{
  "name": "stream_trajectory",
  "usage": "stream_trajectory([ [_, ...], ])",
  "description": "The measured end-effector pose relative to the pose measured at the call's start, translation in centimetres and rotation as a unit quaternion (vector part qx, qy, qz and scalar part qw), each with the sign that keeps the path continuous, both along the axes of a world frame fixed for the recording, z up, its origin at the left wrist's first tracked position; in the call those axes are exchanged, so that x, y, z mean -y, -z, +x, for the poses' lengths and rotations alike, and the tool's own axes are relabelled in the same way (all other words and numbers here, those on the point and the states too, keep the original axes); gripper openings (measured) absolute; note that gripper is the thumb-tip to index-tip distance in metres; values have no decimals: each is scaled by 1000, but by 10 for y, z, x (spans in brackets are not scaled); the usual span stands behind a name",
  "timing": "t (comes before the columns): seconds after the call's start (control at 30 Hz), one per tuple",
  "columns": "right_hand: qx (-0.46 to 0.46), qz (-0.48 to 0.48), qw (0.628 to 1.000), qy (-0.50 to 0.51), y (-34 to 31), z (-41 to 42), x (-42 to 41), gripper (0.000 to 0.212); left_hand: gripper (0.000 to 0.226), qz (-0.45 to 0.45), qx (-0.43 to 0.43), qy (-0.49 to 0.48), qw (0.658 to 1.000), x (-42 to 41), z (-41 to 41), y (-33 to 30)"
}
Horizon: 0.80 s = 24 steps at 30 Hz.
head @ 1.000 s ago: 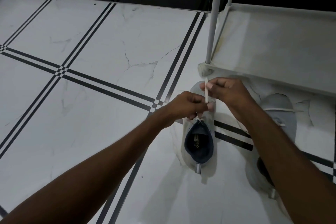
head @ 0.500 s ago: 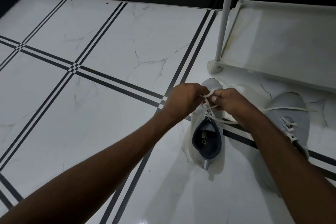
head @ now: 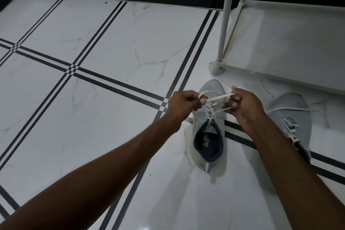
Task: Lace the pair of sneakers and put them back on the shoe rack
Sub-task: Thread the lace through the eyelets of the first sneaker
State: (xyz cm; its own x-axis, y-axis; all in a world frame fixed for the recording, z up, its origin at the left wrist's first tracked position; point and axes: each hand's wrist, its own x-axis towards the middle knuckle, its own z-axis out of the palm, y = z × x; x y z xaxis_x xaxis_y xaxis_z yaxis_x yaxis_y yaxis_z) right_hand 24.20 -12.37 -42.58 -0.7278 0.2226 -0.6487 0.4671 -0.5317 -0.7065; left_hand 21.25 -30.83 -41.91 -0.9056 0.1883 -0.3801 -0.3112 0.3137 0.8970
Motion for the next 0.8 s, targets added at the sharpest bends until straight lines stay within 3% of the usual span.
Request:
stream_trajectory([
  [0.03, 3, 2, 1000, 27, -1, 2, -5, 37, 17, 22, 32, -12, 999, 1, 0, 1],
  [0.1, 15, 180, 984, -14, 0, 6, -16, 41, 22, 53, 80, -35, 995, 4, 0, 1],
  [0.13, 27, 325, 942, -81, 5, 9, -20, 41, 23, 59, 94, -40, 993, 5, -2, 0],
  [0.2, 61, 549, 813, -185, 9, 16, -18, 27, 22, 53, 100, -32, 993, 6, -5, -1],
  [0.27, 15, 613, 763, -205, 12, 21, -7, 12, 22, 42, 94, -11, 995, 2, -5, -1],
  [0.37, -78, 547, 798, -241, 21, 26, 16, 35, 19, 45, 87, -10, 995, -6, -2, 1],
  [0.53, -93, 383, 886, -244, 21, 31, 22, 13, 16, 56, 74, -8, 996, -5, -2, 4],
  [0.6, -84, 322, 914, -233, 23, 28, 14, 20, 17, 46, 70, -5, 997, -4, -2, 7],
  [0.7, -84, 254, 936, -229, 24, 25, 10, 32, 18, 38, 63, -5, 997, -4, -2, 7],
  [0.8, -87, 238, 936, -246, 18, 21, 8, 25, 19, 43, 60, -5, 997, -6, -5, 6],
])
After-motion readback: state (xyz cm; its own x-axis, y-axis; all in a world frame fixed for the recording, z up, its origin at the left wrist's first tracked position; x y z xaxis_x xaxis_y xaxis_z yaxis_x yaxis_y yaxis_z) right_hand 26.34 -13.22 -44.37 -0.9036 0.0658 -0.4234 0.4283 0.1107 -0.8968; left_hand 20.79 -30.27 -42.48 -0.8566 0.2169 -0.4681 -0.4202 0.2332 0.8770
